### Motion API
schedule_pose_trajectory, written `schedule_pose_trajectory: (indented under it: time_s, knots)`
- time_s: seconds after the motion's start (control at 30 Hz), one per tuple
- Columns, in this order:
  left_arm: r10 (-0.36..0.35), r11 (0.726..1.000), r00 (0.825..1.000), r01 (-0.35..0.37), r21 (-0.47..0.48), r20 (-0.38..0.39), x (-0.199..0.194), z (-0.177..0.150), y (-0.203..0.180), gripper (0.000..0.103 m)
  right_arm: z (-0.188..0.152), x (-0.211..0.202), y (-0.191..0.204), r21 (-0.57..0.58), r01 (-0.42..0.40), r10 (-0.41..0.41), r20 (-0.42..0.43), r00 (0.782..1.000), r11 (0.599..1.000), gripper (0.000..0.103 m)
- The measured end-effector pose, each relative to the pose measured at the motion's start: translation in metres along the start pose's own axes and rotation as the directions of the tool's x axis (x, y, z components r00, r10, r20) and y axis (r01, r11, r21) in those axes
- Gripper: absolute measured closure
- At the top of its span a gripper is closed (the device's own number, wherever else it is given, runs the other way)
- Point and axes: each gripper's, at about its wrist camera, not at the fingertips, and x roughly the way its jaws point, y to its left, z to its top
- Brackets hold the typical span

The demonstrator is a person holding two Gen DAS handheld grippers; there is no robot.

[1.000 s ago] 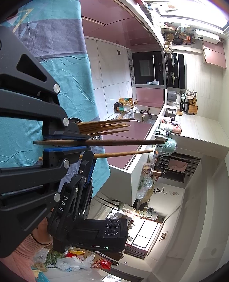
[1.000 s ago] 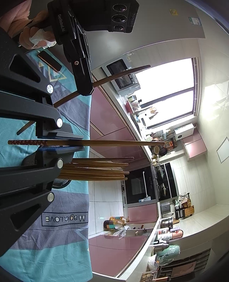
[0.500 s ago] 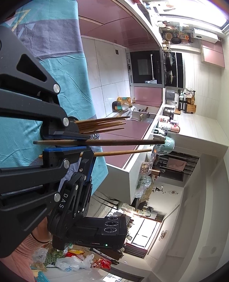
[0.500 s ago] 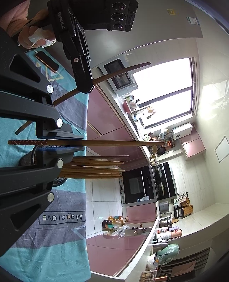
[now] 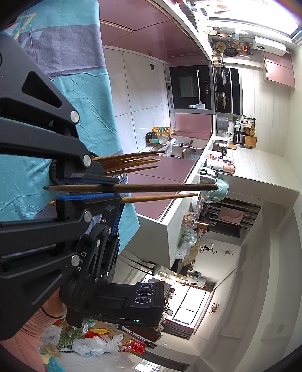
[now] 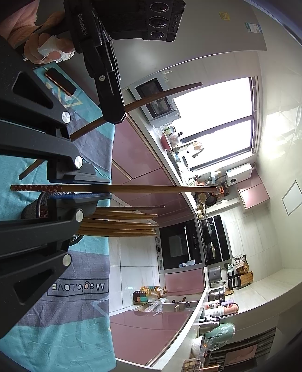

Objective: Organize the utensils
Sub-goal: 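Move held chopstick over the mesh cup with right tool while left tool does likewise, then lower chopstick into the mesh cup with right tool while left tool lowers its own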

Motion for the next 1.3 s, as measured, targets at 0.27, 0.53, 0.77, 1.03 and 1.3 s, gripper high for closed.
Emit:
schedule_pose_trajectory:
  time_s: [0.27, 0.53, 0.77, 1.03, 1.3]
  knots:
    - [-0.003, 1.000, 1.000, 0.003, 0.003, 0.015, -0.011, 0.004, 0.001, 0.096, 0.003, -0.003, 0.001, -0.008, -0.006, 0.006, 0.013, 1.000, 1.000, 0.097]
    - [0.003, 1.000, 0.999, -0.003, 0.004, 0.046, -0.022, 0.016, 0.001, 0.096, 0.005, -0.003, 0.000, -0.007, -0.006, 0.006, 0.018, 1.000, 1.000, 0.097]
    - [0.006, 1.000, 0.998, -0.006, 0.005, 0.070, -0.026, 0.022, -0.003, 0.096, 0.012, -0.003, 0.001, -0.010, 0.002, -0.001, 0.031, 1.000, 1.000, 0.097]
    - [0.012, 1.000, 0.997, -0.013, 0.007, 0.071, -0.018, 0.028, -0.006, 0.096, 0.015, -0.001, -0.002, -0.006, 0.015, -0.015, 0.039, 0.999, 1.000, 0.097]
    - [0.020, 1.000, 0.998, -0.019, -0.002, 0.058, -0.014, 0.028, -0.006, 0.096, 0.014, 0.002, -0.003, 0.003, 0.032, -0.032, 0.041, 0.999, 0.999, 0.097]
